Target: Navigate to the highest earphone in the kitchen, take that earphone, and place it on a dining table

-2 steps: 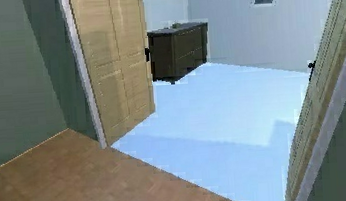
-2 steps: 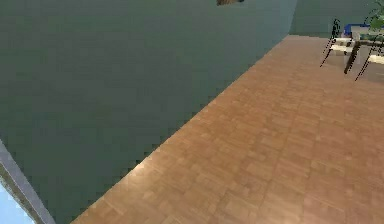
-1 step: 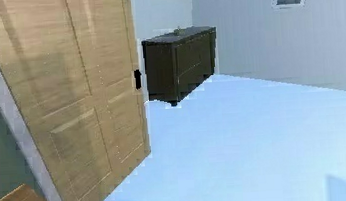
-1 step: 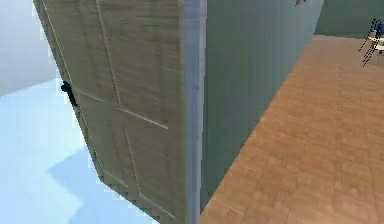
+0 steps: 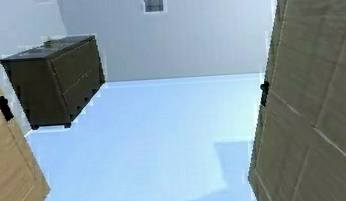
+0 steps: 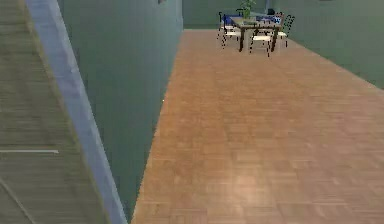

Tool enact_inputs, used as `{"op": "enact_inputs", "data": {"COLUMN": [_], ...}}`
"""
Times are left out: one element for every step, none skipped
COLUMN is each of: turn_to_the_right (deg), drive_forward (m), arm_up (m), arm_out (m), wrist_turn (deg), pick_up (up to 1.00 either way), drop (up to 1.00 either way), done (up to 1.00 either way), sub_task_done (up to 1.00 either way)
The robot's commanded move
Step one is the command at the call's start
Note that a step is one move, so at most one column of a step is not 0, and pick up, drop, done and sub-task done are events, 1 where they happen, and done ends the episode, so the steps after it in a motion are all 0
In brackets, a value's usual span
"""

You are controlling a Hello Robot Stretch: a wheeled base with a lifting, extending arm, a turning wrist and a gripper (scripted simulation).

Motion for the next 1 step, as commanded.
{"op": "enact_inputs", "data": {"turn_to_the_right": [0.0], "drive_forward": [1.00], "arm_up": [0.00], "arm_out": [0.00], "wrist_turn": [0.0], "pick_up": [0.00], "drop": [0.00], "done": [0.00], "sub_task_done": [0.00]}}
